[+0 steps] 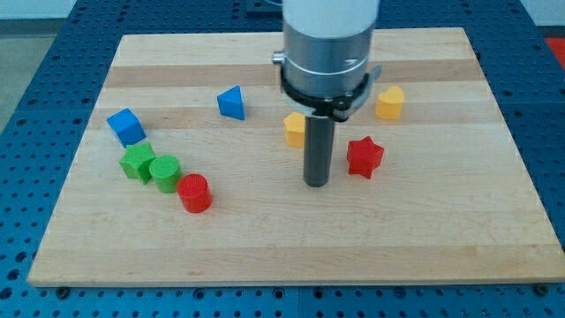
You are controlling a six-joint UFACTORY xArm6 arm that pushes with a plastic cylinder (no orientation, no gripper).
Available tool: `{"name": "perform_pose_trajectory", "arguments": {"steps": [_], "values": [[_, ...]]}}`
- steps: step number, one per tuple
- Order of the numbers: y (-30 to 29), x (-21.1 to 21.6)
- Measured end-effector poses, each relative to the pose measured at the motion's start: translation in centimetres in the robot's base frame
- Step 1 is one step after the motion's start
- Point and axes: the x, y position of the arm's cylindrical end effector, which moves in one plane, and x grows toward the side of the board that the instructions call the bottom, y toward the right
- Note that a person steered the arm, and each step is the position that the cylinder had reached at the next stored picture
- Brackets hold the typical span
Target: Place the hexagon on the right side of triangle
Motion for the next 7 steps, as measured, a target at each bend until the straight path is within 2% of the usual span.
{"name": "perform_pose_trajectory", "arguments": {"steps": [5, 7], "values": [[-0.5, -8.2], [-0.5, -7.9]]}}
